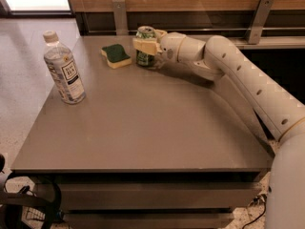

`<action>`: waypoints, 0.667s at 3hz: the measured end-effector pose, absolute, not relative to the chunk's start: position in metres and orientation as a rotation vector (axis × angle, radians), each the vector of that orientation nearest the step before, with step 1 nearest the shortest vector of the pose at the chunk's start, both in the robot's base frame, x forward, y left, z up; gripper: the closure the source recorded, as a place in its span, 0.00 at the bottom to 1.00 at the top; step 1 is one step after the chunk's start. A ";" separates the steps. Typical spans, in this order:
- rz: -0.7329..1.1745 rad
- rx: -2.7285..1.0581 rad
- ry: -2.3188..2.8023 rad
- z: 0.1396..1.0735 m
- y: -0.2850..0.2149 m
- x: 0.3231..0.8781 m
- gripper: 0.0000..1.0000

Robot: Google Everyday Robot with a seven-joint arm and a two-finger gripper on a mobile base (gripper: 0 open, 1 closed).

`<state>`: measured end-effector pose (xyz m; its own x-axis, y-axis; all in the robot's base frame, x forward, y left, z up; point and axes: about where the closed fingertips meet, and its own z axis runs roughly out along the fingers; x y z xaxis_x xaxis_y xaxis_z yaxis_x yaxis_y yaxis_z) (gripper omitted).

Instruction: Move green can near sponge

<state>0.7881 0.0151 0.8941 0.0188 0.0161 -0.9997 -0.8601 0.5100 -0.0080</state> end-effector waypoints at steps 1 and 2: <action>0.812 -0.803 1.390 0.894 0.018 0.788 0.61; 0.817 -0.807 1.387 0.894 0.023 0.787 0.29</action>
Offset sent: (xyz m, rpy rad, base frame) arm -0.0004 0.0029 0.0002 0.0007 0.0001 0.0042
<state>0.7870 0.0230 0.8945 0.0183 0.0180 -0.9997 -0.8656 0.5006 -0.0069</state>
